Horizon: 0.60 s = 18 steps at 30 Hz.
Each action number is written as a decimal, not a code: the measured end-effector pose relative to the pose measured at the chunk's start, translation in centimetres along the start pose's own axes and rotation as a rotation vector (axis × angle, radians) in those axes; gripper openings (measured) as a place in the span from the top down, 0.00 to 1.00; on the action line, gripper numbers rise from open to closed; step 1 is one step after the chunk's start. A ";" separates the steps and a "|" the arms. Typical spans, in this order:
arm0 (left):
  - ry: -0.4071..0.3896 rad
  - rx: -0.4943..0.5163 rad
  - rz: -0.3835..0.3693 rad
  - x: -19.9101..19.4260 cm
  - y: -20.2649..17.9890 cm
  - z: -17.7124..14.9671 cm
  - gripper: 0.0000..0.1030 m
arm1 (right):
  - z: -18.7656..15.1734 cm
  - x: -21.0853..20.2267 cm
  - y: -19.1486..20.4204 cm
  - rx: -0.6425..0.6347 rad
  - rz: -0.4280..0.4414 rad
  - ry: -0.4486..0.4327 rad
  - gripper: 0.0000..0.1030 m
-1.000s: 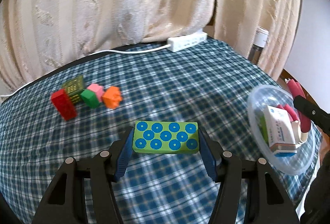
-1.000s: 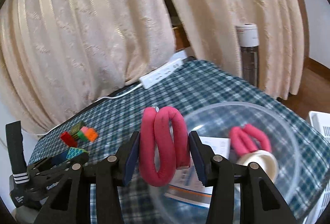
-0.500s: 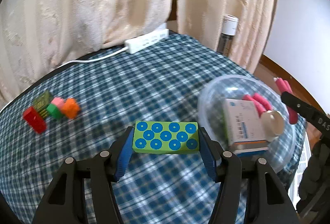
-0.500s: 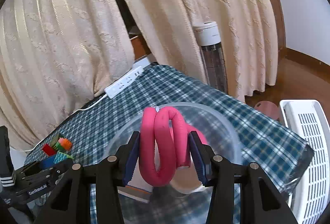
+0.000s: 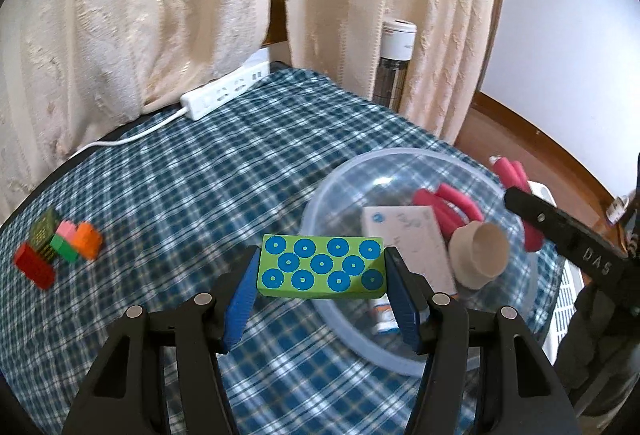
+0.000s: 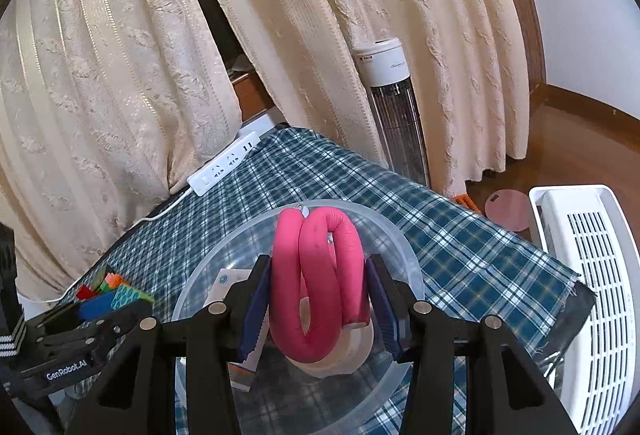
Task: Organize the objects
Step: 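Carry the green dotted block and pink tube over the clear bowl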
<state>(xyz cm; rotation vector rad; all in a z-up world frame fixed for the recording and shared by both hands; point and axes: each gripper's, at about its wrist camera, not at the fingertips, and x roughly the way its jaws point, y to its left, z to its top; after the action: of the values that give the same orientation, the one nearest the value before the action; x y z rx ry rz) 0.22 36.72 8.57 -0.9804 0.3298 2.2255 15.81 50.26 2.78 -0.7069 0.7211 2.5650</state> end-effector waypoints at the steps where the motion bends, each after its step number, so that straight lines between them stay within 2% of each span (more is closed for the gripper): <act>1: -0.001 0.004 -0.004 0.1 -0.3 0.2 0.41 | 0.0 0.0 0.0 0.001 0.003 0.001 0.51; 18: 0.009 0.025 -0.087 4.1 -2.2 4.9 0.41 | -0.3 1.1 0.1 -0.003 0.042 0.037 0.51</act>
<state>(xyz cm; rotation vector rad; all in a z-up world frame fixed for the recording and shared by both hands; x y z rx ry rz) -3.00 42.65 8.99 -0.9737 0.3127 2.1345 14.96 50.30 2.00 -0.7489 0.7519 2.5978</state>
